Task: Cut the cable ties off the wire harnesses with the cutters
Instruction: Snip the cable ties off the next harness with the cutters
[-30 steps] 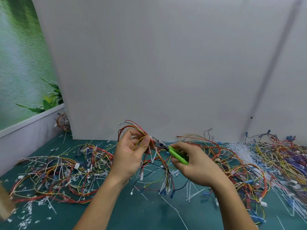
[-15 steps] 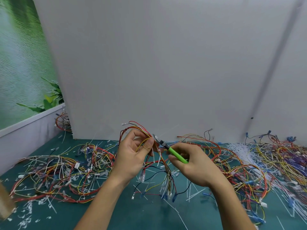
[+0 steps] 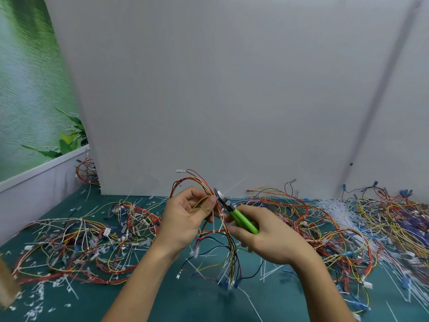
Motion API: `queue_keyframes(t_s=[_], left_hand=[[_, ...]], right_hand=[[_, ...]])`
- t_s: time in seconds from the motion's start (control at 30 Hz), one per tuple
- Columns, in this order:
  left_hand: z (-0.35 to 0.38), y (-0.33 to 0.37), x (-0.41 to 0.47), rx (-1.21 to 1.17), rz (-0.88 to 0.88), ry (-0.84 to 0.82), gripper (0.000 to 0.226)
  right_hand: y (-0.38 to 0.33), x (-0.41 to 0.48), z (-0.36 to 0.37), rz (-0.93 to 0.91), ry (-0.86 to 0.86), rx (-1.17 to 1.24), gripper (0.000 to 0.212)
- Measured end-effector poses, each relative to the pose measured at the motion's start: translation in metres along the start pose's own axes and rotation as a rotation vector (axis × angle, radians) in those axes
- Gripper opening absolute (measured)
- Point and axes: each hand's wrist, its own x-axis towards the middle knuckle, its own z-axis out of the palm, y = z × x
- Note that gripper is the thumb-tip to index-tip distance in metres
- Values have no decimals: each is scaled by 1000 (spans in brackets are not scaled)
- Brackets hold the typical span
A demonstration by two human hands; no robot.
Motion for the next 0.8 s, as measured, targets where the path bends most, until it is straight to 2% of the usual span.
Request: queue_keyframes(t_s=[0.13,0.27,0.47,0.57,0.8], left_hand=[[0,1,0,-1,-6,0,17],[-1,4,0,-22,-33,-2,19],[-4,6,0,-45,-58,11,11],[-5,6,0,-49,-54,19,17],[-4,3,1,-25,-12,39,8]], right_hand=[[2,1,2,-12,27,-25,9],[2,4,8,-5,96,-36,24],[0,5,14,18,141,-12,24],[-2,6,16,16,148,-6,27],[-8,6,18,60,50,31,19]])
